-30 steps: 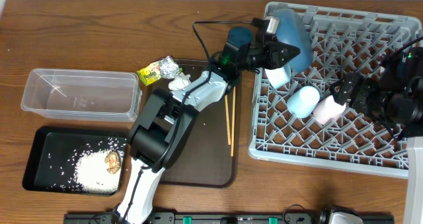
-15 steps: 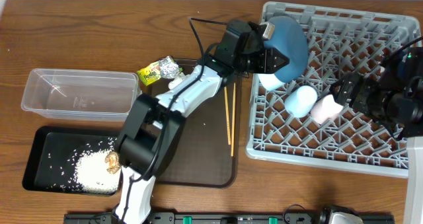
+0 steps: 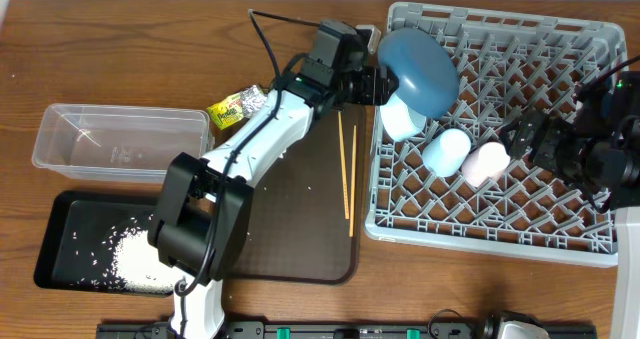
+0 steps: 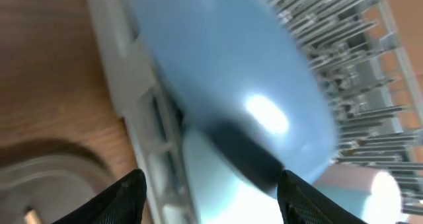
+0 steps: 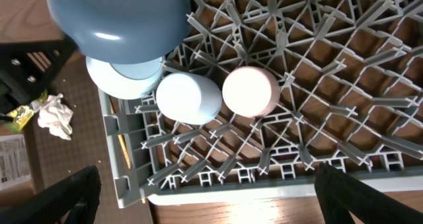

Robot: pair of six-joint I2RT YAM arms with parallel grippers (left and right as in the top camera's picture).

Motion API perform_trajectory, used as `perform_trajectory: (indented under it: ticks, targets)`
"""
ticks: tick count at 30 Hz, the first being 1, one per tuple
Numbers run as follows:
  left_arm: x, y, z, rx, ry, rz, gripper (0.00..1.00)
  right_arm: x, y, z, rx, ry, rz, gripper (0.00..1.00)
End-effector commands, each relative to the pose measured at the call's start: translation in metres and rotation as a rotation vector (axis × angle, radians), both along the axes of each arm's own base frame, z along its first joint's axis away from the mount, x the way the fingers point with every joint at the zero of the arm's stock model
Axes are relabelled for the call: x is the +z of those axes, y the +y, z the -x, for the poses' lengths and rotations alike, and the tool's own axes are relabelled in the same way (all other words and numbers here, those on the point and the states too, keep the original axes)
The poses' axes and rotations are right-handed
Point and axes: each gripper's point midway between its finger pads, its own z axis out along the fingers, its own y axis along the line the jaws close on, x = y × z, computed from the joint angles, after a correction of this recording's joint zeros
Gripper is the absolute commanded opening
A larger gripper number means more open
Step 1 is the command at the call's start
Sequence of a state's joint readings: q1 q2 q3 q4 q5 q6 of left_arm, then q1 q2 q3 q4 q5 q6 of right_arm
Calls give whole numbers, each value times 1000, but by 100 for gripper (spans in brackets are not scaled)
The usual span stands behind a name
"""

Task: Sort waste into correct bins and load items into the dishwasher rack
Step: 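Stand the blue plate upright in the rack's left side, then grasp the white tissue and foil wrappers with the left gripper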

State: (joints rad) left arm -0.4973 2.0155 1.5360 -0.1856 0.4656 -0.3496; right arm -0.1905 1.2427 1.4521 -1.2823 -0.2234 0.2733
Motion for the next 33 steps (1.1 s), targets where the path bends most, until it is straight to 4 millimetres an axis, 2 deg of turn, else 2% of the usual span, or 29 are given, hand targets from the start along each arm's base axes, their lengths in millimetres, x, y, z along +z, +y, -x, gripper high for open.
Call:
perform_trajectory:
  ticks: [1, 5, 9, 11, 13, 14, 17, 24, 29, 33]
  targets:
    - [-1, 12, -3, 29, -30, -79, 64, 3, -3, -1, 5, -11, 20, 96]
    - [-9, 30, 7, 56, 38, -139, 64, 3, -5, 0, 3, -9, 30, 96]
    - [-6, 61, 16, 96, 102, -188, 63, 3, -6, 0, 0, -9, 34, 96]
    - [-6, 74, 24, 110, 147, -209, 29, 3, -6, -1, 1, -9, 34, 96]
    - [-13, 80, 37, 107, 208, -241, 8, 4, -6, -2, 0, -16, 35, 96]
    - [-18, 82, 44, 101, 239, -258, 6, 4, -6, -2, 0, -18, 36, 96]
    - [-34, 74, 72, 50, 314, -310, 6, 6, -7, -6, 0, -33, 38, 96]
    - [-67, 33, 140, -140, 351, -414, 6, 10, -8, -12, -14, -62, 36, 97]
    - [-73, 9, 167, -201, 349, -427, 6, 10, -8, -13, -14, -66, 37, 97]
    - [-71, -6, 178, -233, 331, -423, 6, 10, -8, -13, -13, -66, 37, 97]
